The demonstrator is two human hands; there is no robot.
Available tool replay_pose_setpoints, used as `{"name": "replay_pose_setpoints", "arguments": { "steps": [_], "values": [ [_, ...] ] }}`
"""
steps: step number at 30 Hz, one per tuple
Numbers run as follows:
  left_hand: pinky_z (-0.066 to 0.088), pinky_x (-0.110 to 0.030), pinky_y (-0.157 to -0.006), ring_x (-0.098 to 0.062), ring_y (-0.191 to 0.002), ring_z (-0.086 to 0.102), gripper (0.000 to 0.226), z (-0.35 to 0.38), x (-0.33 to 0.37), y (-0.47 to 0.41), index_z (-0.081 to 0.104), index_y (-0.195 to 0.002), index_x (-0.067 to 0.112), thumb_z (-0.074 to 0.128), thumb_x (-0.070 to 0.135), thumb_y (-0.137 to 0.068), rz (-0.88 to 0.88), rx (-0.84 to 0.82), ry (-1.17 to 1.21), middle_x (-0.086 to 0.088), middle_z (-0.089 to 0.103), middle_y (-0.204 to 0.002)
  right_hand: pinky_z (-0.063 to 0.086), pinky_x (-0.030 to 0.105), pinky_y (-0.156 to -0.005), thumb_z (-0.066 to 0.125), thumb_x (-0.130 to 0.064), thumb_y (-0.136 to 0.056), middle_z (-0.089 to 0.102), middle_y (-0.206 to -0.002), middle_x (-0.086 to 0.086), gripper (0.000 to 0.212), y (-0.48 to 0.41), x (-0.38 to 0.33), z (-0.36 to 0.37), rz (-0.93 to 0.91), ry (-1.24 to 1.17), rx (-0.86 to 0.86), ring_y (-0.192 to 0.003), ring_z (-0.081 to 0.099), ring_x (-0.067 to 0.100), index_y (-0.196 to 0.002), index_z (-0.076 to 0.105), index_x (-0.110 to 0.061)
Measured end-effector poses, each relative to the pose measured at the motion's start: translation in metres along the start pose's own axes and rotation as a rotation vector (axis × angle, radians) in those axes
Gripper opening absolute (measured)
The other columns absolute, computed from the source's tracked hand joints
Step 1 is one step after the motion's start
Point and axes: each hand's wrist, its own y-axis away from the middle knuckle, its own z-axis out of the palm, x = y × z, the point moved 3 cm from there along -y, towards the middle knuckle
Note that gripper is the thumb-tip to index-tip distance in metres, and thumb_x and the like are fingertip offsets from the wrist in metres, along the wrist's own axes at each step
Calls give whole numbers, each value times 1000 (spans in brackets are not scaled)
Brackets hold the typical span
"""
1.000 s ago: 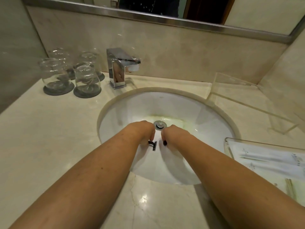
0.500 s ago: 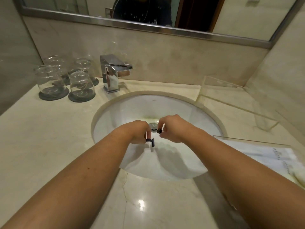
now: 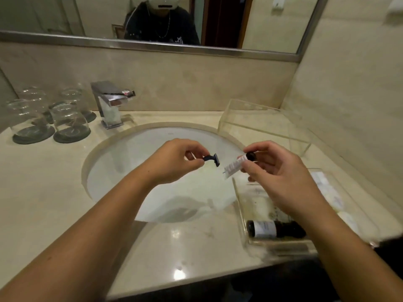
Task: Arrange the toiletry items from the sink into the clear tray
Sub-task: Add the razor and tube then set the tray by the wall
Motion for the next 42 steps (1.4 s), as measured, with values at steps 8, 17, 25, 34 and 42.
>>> {"name": "replay_pose_setpoints", "arguments": {
  "steps": [8, 17, 25, 34, 42],
  "values": [
    [47, -8, -74, 2, -92, 62, 24, 51, 79, -6, 74, -113, 34, 69, 22, -93, 184, -21, 24, 20, 70, -98, 58, 34, -86, 74, -17, -87, 76, -100, -8, 16, 54, 24, -70, 69, -58, 272, -97, 72, 9, -101, 70, -25],
    [46, -8, -72, 4, -89, 64, 25, 91, 92, -21, 74, -111, 33, 75, 22, -90, 226, -86, -32, 21, 71, -96, 57, 45, -84, 77, -22, -84, 75, -96, -13, 15, 52, 46, -93, 129, 100, 224, -95, 70, 5, -97, 73, -30],
    [44, -5, -76, 8, -99, 61, 24, 66, 73, -14, 71, -112, 41, 74, 36, -89, 164, -52, -73, 26, 70, -99, 39, 13, -65, 77, -36, -81, 70, -94, -26, 14, 27, 47, -73, 83, 253, 104, -87, 63, 3, -94, 73, -40],
    [49, -17, -78, 5, -94, 59, 13, 57, 65, -11, 76, -100, 39, 76, 35, -88, 103, -54, -132, 26, 67, -88, 40, 10, -71, 77, -44, -79, 67, -94, -22, 14, 12, 49, -57, 116, 454, -60, -91, 55, -7, -93, 73, -43],
    [43, -7, -70, 11, -97, 54, 11, 62, 63, -11, 76, -98, 41, 75, 39, -87, 98, -62, -131, 25, 66, -85, 35, 8, -72, 72, -42, -84, 62, -92, -20, 16, 14, 47, -54, 79, 523, -47, -92, 50, -8, -99, 75, -40]
  ]
}}
